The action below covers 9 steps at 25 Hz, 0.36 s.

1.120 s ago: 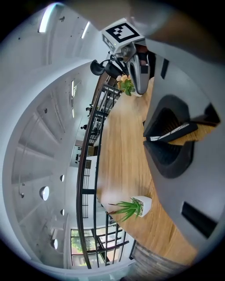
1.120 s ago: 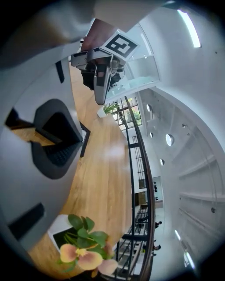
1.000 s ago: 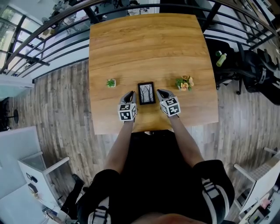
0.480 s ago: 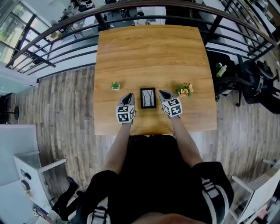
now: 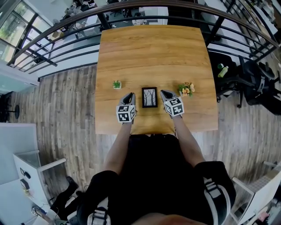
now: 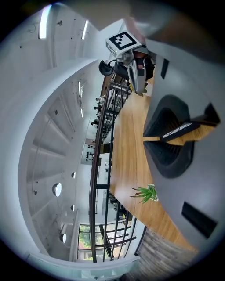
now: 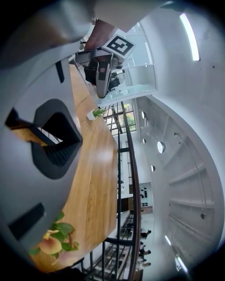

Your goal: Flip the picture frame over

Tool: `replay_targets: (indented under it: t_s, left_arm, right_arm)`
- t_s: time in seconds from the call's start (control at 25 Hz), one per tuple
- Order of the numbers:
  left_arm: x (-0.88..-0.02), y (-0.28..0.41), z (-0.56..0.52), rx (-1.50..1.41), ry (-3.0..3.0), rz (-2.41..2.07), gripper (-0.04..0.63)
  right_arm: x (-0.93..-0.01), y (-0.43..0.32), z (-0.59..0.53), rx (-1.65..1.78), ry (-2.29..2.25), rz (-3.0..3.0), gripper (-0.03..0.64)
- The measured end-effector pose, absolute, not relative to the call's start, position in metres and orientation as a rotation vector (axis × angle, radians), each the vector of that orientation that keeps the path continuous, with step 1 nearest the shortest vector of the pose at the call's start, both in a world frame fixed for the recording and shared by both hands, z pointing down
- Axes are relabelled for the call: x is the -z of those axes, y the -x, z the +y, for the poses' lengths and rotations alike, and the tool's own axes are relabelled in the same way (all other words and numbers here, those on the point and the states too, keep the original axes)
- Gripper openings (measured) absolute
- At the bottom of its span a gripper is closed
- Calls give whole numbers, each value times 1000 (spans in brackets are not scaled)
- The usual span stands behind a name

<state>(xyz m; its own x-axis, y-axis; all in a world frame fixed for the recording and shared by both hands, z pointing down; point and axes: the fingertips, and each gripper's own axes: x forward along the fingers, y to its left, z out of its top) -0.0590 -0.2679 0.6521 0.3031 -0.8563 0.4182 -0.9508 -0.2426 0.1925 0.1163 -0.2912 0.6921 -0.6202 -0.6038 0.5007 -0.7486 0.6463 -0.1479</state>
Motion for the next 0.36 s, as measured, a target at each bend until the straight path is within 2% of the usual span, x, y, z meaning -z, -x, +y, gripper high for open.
replay_targets:
  t_s: [0.36]
  left_arm:
    - [-649, 63, -266, -323, -2190, -1611, 46]
  right_arm:
    - [-688, -113, -294, -471, -1076, -2462, 8]
